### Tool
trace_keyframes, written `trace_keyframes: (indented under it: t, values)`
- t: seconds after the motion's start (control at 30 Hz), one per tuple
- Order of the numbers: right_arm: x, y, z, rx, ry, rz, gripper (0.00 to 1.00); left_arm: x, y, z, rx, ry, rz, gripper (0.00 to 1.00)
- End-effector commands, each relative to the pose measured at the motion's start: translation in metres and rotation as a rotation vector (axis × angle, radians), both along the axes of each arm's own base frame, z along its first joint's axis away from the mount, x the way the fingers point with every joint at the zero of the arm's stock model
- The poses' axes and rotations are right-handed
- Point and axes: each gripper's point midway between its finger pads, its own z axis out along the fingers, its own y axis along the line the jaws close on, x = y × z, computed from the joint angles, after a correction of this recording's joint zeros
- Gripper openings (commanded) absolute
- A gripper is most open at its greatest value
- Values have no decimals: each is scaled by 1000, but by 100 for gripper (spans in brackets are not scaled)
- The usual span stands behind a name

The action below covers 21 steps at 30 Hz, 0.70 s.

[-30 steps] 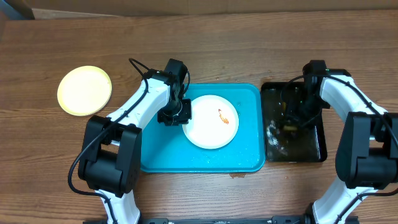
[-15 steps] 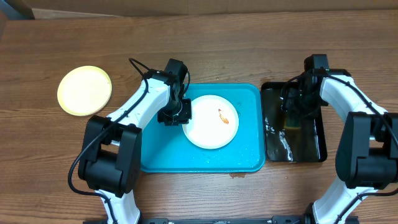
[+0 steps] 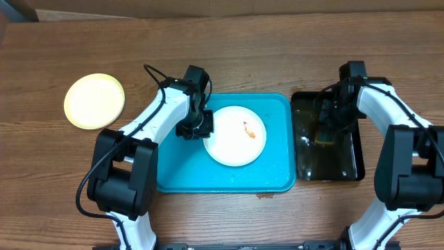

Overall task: Clean dirty plates on tray and stack at the side
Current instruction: 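Lower right gripper into black tray and grasp the green sponge, then lift the sponge with right gripper and carry it over the white plate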

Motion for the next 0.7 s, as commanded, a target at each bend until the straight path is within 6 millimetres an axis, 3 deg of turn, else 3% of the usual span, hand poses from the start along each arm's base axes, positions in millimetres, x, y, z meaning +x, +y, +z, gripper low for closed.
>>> trace_keyframes:
  t: [0.0, 0.63, 0.67]
  values:
    - [13, -2, 14, -7, -42, -3, 38, 2, 2, 4, 5, -18, -10, 29]
    - [-4, 2, 9, -5, 17, 7, 42, 2, 1, 4, 4, -18, -12, 29]
    - [-5, 3, 8, -5, 20, 10, 39, 1, 0, 4, 4, -18, -14, 29]
